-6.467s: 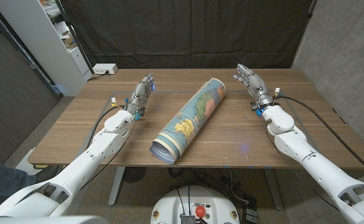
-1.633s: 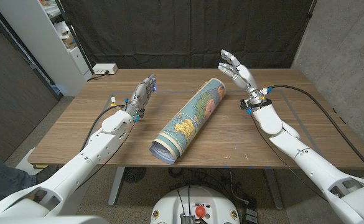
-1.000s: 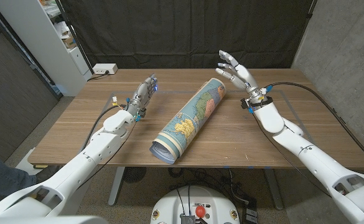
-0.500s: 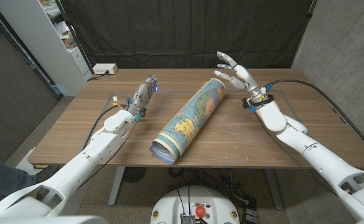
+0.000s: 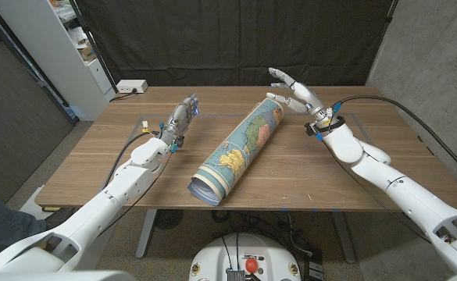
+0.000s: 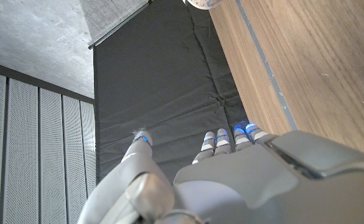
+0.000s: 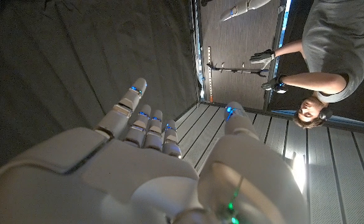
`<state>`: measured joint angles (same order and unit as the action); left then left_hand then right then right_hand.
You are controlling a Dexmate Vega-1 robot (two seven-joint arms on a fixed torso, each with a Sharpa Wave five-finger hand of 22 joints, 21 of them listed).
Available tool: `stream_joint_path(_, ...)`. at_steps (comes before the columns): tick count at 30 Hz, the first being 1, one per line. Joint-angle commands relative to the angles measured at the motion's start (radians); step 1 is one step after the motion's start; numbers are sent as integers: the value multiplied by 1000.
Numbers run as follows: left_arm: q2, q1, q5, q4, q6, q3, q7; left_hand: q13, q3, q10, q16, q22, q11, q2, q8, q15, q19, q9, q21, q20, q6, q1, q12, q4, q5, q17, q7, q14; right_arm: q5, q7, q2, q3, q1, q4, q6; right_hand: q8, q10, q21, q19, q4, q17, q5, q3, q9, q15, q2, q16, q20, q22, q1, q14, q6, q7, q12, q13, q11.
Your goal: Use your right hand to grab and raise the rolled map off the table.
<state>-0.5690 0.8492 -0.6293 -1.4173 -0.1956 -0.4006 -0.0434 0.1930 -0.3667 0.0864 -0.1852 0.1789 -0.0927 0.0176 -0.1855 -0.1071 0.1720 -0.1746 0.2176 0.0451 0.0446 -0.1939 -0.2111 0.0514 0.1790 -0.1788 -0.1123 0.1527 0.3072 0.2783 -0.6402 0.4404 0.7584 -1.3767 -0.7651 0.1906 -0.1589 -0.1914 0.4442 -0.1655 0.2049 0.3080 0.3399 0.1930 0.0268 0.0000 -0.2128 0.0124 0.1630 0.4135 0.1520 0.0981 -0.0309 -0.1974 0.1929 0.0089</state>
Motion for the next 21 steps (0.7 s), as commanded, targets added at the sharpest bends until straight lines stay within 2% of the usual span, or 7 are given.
stream_joint_path(1, 1, 4, 2, -1, -2, -2, 1, 3, -2, 0, -5, 2, 0, 8, -5, 0, 34, -5, -5, 10, -4, -3, -3, 4, 3, -5, 0, 0, 24, -11, -31, 10, -2, -33, 27, 7, -2, 2, 3, 4, 1, 9, -3, 2, -6, -14, -1, -8, 2, 0, 7, 2, -3, -1, 4, -6)
stream_joint_path(21, -9, 12, 6, -21, 1, -1, 5, 3, -1, 0, -5, 3, 0, 10, -5, -1, 35, -5, -7, 11, -6, -2, -3, 6, 3, -5, -1, 0, 94, -1, -93, 2, 16, -114, 82, 5, 0, 2, 8, 8, 2, 12, 1, 3, -6, -15, 0, -14, 3, 4, 6, -7, -15, 0, 4, -15)
